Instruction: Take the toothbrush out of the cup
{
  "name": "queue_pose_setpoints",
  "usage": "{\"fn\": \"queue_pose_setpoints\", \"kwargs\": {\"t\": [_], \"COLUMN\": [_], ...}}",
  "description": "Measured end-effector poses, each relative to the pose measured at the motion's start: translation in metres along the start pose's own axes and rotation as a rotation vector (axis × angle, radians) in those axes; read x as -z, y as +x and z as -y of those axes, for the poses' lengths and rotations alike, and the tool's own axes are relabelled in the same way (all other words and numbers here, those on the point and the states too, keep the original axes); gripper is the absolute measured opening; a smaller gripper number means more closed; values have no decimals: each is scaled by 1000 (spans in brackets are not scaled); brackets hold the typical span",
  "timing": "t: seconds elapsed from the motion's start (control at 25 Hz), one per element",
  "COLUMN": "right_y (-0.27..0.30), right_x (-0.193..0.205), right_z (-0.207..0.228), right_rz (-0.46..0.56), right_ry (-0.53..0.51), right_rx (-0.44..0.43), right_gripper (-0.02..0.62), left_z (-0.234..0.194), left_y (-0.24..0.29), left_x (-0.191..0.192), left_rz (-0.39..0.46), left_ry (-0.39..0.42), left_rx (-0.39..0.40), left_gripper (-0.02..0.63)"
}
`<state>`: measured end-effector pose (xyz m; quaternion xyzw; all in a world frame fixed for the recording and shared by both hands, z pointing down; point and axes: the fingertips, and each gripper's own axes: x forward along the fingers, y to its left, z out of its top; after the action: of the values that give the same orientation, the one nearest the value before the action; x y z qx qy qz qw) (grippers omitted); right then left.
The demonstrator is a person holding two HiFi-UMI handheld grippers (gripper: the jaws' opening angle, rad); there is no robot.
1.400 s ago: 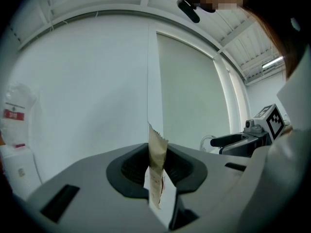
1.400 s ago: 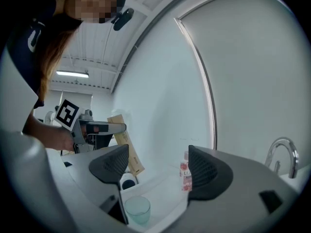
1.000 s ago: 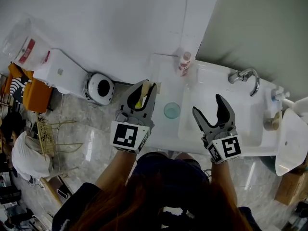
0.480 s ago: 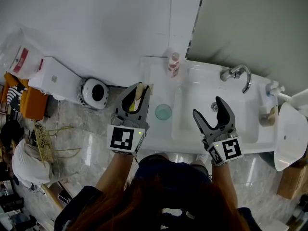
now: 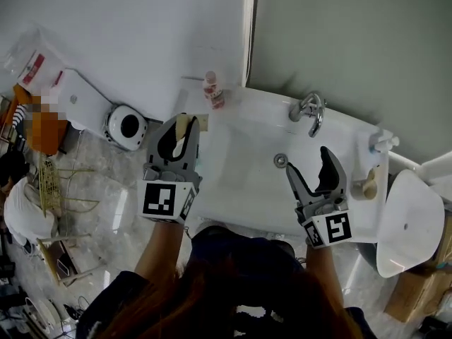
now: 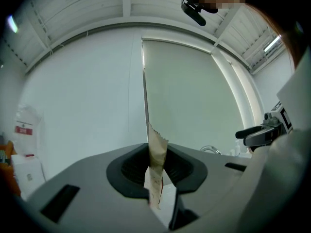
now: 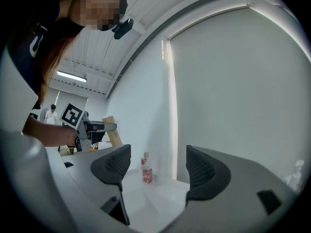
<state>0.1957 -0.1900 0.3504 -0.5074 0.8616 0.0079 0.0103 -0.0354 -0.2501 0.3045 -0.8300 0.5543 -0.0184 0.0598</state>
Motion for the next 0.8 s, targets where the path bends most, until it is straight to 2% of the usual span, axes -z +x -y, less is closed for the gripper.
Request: {"fn": "queue_pose_setpoints", "kwargs": {"t": [0.12,0.36,0.56,0.8], "right_y": [-45,-123,-167,-200], "right_x": [-3,-2,-2,-1], "right_z": [47,138,184,219], "right_rz": [-13,-32,-29,-26], "right_ry": [0,7,24,41], "right_rx": [-31,-28,7,91], "right_gripper": [365,362,362,362], "left_z": [58,177,249,309], "left_y": [4,16,20,38], "left_x": [-10,-18,-25,-29], "left_rz": [3,-16,-28,-34], "left_ry": [-23,-37,-34,-38], "left_rx": [-39,-36,14,110], "left_gripper": [89,89,89,89]}}
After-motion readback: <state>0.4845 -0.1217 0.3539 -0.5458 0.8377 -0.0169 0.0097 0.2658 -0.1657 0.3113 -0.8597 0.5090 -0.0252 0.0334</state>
